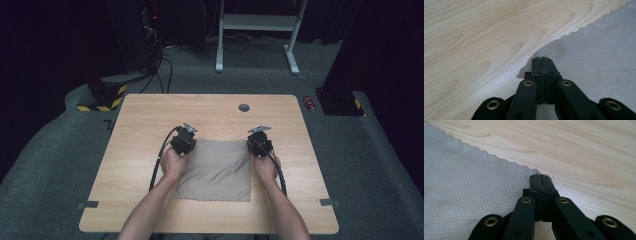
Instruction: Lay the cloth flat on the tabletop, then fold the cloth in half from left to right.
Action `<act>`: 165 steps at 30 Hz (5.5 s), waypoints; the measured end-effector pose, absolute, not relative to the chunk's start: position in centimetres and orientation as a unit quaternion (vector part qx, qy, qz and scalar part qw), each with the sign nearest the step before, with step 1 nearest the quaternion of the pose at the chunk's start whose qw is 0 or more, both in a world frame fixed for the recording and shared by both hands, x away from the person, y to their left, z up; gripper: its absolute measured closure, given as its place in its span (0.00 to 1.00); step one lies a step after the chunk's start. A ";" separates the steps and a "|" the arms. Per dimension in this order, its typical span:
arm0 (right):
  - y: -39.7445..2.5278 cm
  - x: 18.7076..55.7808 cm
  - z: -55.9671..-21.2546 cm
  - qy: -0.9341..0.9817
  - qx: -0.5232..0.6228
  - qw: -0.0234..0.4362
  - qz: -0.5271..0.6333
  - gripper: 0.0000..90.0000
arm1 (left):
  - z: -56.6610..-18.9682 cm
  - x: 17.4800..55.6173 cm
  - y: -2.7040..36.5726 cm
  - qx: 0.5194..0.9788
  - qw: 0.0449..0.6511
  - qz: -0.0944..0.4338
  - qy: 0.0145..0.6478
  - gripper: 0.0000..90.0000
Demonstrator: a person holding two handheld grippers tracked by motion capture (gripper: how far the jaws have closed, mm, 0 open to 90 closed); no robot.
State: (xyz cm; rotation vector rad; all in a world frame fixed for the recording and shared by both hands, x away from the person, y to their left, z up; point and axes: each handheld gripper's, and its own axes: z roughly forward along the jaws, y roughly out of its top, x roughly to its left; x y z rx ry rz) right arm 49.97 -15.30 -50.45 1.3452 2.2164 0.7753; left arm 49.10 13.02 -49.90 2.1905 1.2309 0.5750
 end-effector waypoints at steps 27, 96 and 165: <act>-18.2 42.7 -50.9 0.816 0.448 0.171 0.324 0.79 | -50.7 43.5 15.6 0.812 0.290 0.196 0.467 0.54; -17.9 33.5 -52.0 0.838 0.380 0.167 0.353 0.65 | -52.7 32.0 17.9 0.799 0.367 0.200 0.432 0.41; -0.1 34.0 -51.5 0.895 0.206 0.095 0.384 0.84 | -48.5 45.8 19.1 0.765 0.352 0.174 0.511 0.43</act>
